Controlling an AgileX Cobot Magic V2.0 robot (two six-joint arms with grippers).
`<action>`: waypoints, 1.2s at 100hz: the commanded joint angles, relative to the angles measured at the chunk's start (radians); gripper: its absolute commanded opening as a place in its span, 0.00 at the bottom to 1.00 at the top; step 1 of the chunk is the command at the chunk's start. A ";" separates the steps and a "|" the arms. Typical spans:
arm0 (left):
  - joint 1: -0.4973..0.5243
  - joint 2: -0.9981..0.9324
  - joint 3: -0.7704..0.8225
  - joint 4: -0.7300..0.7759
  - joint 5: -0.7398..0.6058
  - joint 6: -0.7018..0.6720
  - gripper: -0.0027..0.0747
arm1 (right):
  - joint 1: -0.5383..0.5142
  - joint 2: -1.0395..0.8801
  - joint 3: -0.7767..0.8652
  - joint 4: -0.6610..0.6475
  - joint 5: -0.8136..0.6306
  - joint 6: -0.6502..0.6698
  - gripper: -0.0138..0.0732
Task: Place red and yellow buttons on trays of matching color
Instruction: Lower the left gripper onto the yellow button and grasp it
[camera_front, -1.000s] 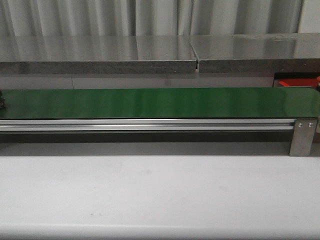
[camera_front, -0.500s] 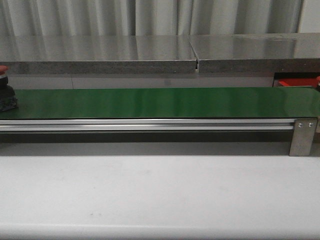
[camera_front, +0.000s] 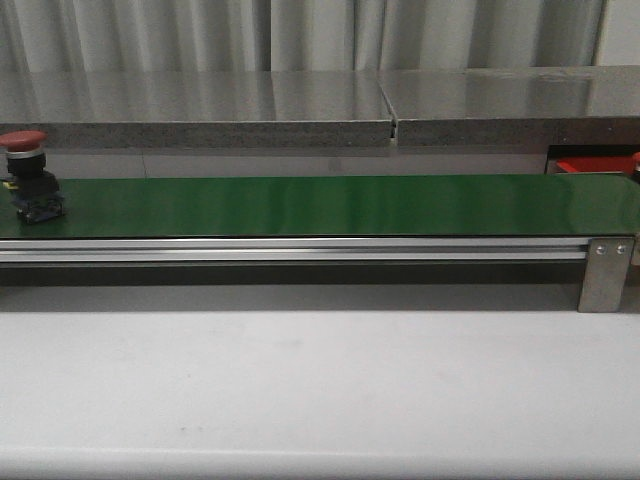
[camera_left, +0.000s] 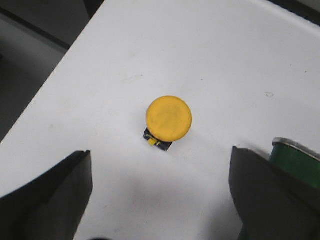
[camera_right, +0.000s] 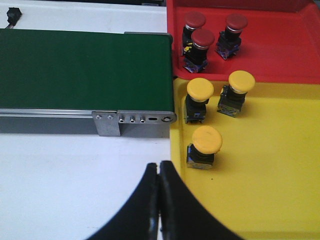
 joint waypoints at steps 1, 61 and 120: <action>0.009 -0.023 -0.059 -0.073 -0.038 0.033 0.74 | 0.000 -0.003 -0.025 -0.012 -0.068 -0.004 0.08; -0.014 0.135 -0.089 -0.072 -0.186 0.087 0.74 | 0.000 -0.003 -0.025 -0.012 -0.068 -0.004 0.08; -0.021 0.182 -0.095 -0.068 -0.294 0.089 0.36 | 0.000 -0.003 -0.025 -0.012 -0.068 -0.004 0.08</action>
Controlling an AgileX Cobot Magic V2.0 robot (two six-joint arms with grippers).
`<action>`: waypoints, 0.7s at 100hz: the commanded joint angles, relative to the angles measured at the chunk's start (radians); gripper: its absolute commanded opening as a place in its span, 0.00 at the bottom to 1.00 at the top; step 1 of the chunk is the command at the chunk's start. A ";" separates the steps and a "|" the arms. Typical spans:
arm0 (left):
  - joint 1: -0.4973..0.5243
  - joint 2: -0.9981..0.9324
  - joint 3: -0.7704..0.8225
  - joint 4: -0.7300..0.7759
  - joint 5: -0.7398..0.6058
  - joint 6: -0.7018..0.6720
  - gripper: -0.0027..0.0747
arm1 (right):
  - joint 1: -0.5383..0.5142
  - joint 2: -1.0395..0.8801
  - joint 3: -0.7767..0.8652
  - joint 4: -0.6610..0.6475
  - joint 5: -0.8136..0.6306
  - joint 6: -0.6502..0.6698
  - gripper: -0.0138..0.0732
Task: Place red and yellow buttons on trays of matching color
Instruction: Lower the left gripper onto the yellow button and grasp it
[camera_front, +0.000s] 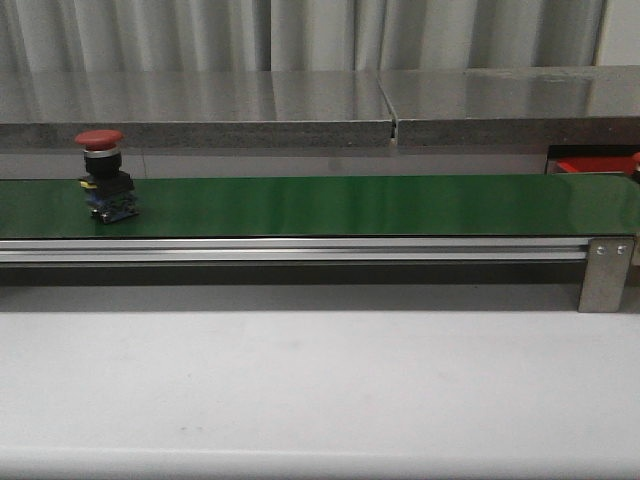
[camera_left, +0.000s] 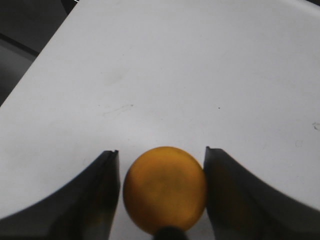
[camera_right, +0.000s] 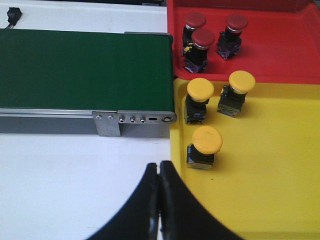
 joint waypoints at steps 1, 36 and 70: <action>-0.005 -0.058 -0.034 -0.013 -0.067 -0.002 0.35 | 0.000 -0.003 -0.025 -0.012 -0.068 -0.003 0.08; -0.009 -0.091 -0.034 -0.010 -0.028 -0.002 0.23 | 0.000 -0.003 -0.025 -0.012 -0.068 -0.003 0.08; -0.046 -0.290 0.118 -0.017 -0.056 -0.002 0.23 | 0.000 -0.003 -0.025 -0.012 -0.068 -0.003 0.08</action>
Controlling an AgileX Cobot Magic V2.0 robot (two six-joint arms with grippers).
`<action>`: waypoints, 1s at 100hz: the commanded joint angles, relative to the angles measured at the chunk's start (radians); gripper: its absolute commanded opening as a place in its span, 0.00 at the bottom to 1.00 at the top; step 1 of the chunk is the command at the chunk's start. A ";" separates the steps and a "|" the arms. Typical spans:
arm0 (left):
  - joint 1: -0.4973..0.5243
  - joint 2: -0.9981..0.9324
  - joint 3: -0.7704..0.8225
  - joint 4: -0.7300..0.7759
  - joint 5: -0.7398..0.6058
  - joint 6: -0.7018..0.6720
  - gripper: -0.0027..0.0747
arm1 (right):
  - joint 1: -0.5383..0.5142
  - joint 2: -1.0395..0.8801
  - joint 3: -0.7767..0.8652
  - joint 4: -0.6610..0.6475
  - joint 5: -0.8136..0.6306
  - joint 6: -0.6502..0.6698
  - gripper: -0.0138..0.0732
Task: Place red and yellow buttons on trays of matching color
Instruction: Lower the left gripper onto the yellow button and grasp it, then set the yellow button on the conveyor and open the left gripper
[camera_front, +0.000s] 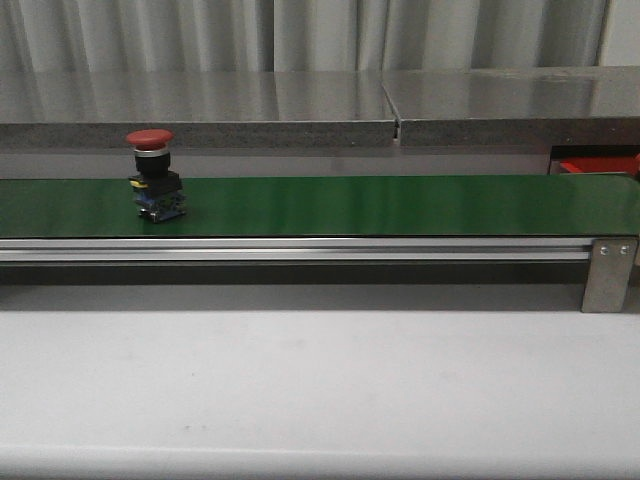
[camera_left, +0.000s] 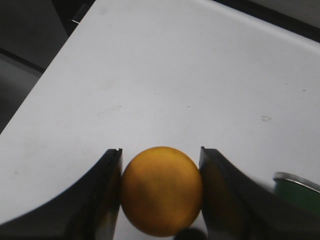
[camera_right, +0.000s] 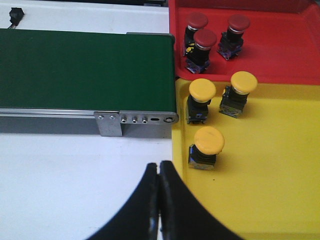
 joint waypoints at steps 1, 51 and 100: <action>-0.015 -0.131 0.031 -0.018 -0.094 -0.002 0.23 | 0.000 -0.003 -0.025 -0.012 -0.068 -0.005 0.08; -0.136 -0.357 0.280 -0.068 -0.121 -0.002 0.23 | 0.000 -0.003 -0.025 -0.012 -0.068 -0.005 0.08; -0.179 -0.353 0.339 -0.064 -0.122 -0.002 0.67 | 0.000 -0.003 -0.025 -0.012 -0.068 -0.005 0.08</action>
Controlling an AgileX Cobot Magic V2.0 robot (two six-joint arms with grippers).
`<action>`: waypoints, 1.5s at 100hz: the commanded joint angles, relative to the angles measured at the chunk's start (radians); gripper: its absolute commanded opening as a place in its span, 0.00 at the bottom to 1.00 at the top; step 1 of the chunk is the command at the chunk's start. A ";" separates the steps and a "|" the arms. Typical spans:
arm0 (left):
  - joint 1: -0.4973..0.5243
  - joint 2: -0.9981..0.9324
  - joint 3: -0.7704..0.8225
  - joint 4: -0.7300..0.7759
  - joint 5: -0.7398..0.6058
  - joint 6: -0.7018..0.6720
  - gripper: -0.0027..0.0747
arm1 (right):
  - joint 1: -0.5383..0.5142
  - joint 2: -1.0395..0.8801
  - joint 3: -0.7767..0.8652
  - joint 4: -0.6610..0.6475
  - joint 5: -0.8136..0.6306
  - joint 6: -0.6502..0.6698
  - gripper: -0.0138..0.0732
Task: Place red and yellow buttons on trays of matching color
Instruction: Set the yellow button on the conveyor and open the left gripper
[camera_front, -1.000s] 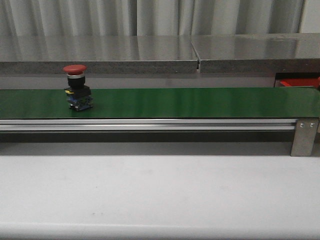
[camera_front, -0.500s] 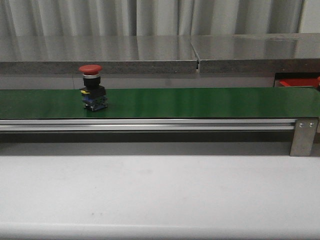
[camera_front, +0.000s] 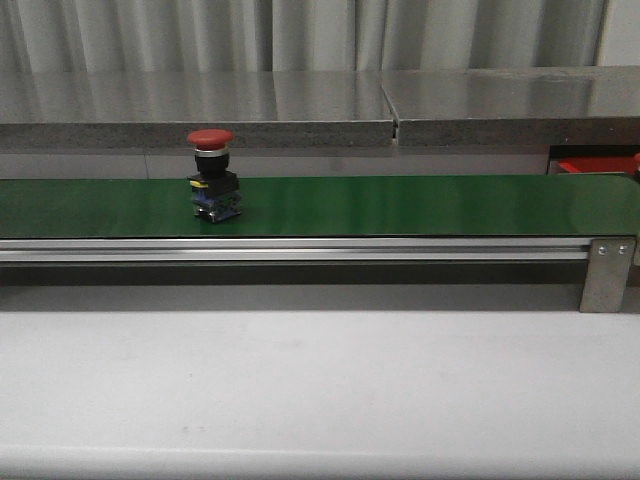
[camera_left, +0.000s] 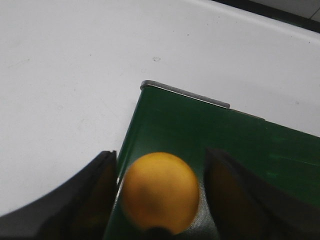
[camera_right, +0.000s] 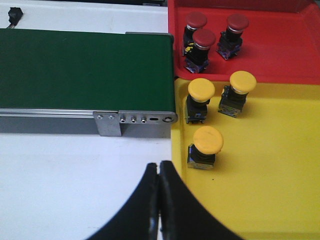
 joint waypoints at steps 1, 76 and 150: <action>-0.013 -0.050 -0.023 -0.015 -0.058 -0.002 0.68 | 0.000 -0.003 -0.025 -0.012 -0.068 -0.003 0.08; -0.310 -0.353 -0.023 0.063 0.006 0.000 0.09 | 0.000 -0.003 -0.025 -0.012 -0.068 -0.003 0.08; -0.446 -0.953 0.413 0.147 -0.035 -0.121 0.01 | 0.000 -0.003 -0.025 -0.012 -0.068 -0.003 0.08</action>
